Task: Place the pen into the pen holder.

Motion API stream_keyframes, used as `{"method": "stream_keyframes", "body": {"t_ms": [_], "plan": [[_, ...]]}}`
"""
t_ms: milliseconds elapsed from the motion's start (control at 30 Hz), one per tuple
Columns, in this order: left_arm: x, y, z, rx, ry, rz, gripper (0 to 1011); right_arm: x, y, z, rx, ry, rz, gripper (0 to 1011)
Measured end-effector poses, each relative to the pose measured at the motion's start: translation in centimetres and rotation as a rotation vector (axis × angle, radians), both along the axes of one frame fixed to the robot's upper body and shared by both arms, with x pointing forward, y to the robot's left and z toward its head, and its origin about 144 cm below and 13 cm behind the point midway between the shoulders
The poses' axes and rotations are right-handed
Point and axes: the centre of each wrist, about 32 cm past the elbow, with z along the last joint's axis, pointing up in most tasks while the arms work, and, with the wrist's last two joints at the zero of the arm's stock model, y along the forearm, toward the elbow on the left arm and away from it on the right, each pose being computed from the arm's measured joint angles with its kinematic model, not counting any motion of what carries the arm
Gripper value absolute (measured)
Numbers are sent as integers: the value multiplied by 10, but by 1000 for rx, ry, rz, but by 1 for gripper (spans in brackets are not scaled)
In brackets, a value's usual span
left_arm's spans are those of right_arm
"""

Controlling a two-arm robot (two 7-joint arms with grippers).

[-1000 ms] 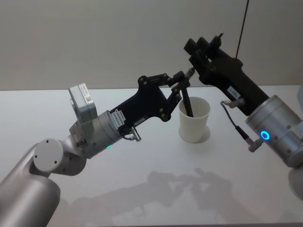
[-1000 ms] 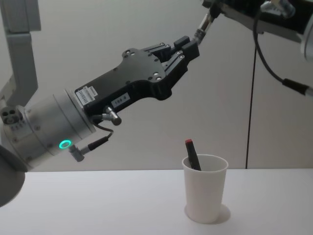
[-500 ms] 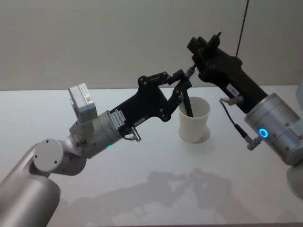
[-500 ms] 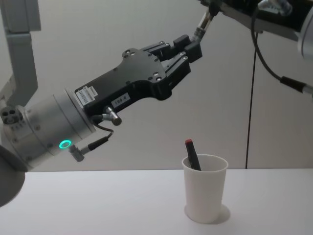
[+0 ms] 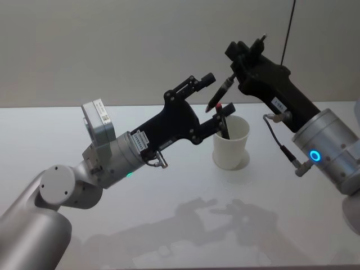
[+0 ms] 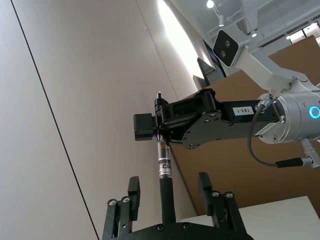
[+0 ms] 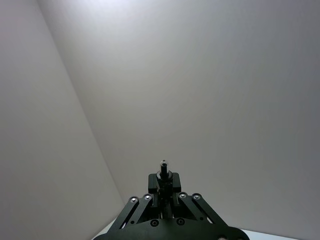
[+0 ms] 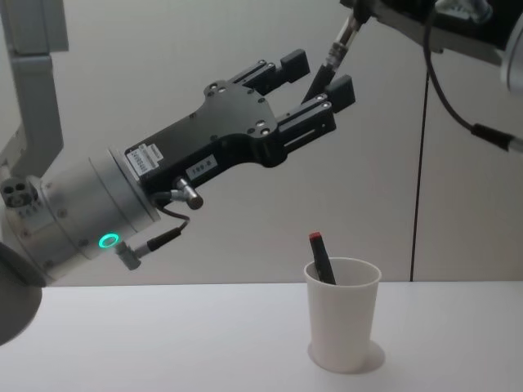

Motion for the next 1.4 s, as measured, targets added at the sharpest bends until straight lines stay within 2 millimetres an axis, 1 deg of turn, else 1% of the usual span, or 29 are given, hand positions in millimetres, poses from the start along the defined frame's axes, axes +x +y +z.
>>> {"method": "stream_keyframes", "body": {"t_ms": [67, 133, 233, 300, 333, 367, 767, 1000, 1133, 1200, 1400], "plan": [[0, 0, 0, 0, 0, 0, 785, 0, 0, 0, 1, 0, -2, 120], [0, 0, 0, 0, 0, 0, 818, 0, 0, 0, 2, -1, -5, 120], [0, 0, 0, 0, 0, 0, 925, 0, 0, 0, 4, -4, -11, 120], [0, 0, 0, 0, 0, 0, 956, 0, 0, 0, 4, -6, -15, 120], [0, 0, 0, 0, 0, 0, 956, 0, 0, 0, 4, -8, -18, 120], [0, 0, 0, 0, 0, 0, 1003, 0, 0, 0, 2, -11, -26, 120], [0, 0, 0, 0, 0, 0, 1003, 2, -1, -4, -6, -54, -135, 120], [0, 0, 0, 0, 0, 0, 1003, 7, -6, -10, -16, -79, -229, 120], [0, 0, 0, 0, 0, 0, 1003, 15, -11, -15, -26, -97, -309, 120], [0, 0, 0, 0, 0, 0, 1003, 16, -12, -16, -29, -101, -321, 120], [0, 0, 0, 0, 0, 0, 1003, 29, -18, -26, -50, -116, -409, 120]]}}
